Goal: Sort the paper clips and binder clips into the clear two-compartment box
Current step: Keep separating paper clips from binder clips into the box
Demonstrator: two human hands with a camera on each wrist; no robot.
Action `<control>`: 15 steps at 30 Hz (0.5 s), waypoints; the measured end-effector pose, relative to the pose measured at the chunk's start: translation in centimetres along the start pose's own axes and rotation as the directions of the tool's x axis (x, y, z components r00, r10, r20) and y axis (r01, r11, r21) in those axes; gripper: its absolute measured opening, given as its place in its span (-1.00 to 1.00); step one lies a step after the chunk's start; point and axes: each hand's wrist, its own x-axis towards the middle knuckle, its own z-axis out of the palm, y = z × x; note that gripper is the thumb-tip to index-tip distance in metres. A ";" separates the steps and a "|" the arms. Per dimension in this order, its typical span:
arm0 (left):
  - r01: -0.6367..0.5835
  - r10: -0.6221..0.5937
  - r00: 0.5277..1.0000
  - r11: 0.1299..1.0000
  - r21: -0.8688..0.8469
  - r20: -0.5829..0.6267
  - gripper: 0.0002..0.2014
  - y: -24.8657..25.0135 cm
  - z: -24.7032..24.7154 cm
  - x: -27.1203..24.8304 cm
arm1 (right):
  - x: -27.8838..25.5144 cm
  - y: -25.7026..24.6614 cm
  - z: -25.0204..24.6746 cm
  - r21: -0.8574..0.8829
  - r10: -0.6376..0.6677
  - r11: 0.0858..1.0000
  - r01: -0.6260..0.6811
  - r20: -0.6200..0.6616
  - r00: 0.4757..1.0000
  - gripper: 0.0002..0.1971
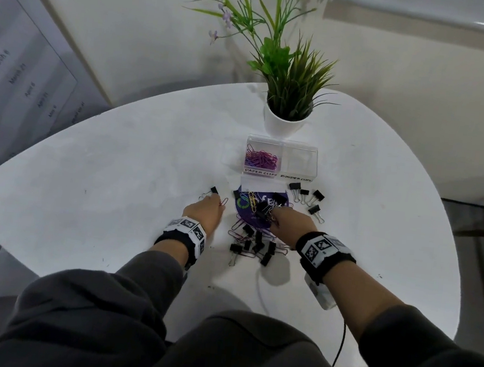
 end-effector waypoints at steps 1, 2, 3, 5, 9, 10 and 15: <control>-0.003 0.002 1.000 1.000 -0.029 -0.016 -0.66 -0.1 -0.1 -0.1 | 0.0 0.2 -0.6 0.012 -0.002 1.000 0.001 0.005 1.000 -0.85; -0.009 0.007 0.999 0.998 -0.061 -0.033 -0.66 -0.3 -0.2 -0.1 | 0.1 0.4 -1.1 0.028 -0.002 1.000 0.001 0.015 1.000 -0.90; -0.017 0.012 0.999 0.996 -0.086 -0.052 -0.66 -0.4 -0.4 -0.2 | 0.1 0.5 -1.8 0.042 -0.002 0.999 0.000 0.029 1.000 -0.90; -0.032 0.023 0.996 0.994 -0.106 -0.083 -0.65 -0.7 -0.6 -0.3 | 0.3 0.6 -3.5 0.064 -0.018 0.998 0.016 0.025 1.000 -0.89; -0.049 0.039 0.995 0.994 -0.099 -0.096 -0.67 -1.9 -1.2 -0.2 | 1.4 0.0 -7.5 0.059 -0.044 0.997 0.054 -0.163 0.986 -0.77; -0.054 0.045 0.994 0.994 -0.093 -0.099 -0.67 -2.2 -1.4 -0.2 | 2.0 -0.3 -8.5 0.029 -0.048 0.998 0.055 -0.226 0.973 -0.76; -0.090 0.089 0.992 0.996 -0.008 -0.086 -0.65 -3.1 -2.4 -0.1 | 5.2 -3.0 -11.1 -0.176 -0.035 0.984 -0.008 -0.240 0.970 -0.85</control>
